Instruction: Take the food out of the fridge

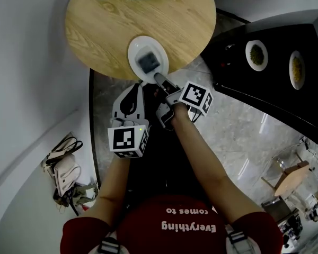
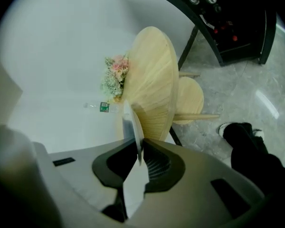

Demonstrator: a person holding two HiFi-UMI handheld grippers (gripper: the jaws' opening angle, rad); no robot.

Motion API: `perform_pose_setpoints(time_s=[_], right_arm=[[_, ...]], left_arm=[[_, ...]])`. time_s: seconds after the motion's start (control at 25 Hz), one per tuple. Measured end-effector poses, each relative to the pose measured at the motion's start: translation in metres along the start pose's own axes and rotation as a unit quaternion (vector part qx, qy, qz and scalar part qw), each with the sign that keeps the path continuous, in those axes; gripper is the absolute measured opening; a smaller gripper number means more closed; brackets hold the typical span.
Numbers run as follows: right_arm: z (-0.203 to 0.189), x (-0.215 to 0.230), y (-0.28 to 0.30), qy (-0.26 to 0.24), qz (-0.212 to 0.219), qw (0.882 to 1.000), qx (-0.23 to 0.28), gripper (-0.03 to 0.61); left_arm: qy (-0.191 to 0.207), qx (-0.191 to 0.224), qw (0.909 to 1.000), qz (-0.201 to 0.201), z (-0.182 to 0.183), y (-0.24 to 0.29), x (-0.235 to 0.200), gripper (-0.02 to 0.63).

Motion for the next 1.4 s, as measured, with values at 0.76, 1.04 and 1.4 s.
perform_pose_setpoints(time_s=[0.76, 1.04, 1.4], right_arm=[[0.001, -0.023, 0.005, -0.389, -0.189, 0.902, 0.023, 0.150], [0.002, -0.037, -0.009, -0.486, -0.190, 0.849, 0.079, 0.159], [-0.027, -0.049, -0.056, -0.401, 0.134, 0.906, -0.020, 0.011]], left_arm=[[-0.005, -0.003, 0.9997, -0.023, -0.003, 0.002, -0.014, 0.005], [-0.003, -0.004, 0.9998, -0.020, -0.005, 0.002, -0.016, 0.006], [0.013, -0.019, 0.9986, -0.047, 0.000, 0.005, 0.005, 0.005]])
Point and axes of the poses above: the fingertips, and each gripper's own axes: y forward along the fingers, x to its right, z out of its top, the point moved 7 cm from there along -y, backward along the fingers, and after that the axes turned 11 degrees about x, right-handed, at the moved point
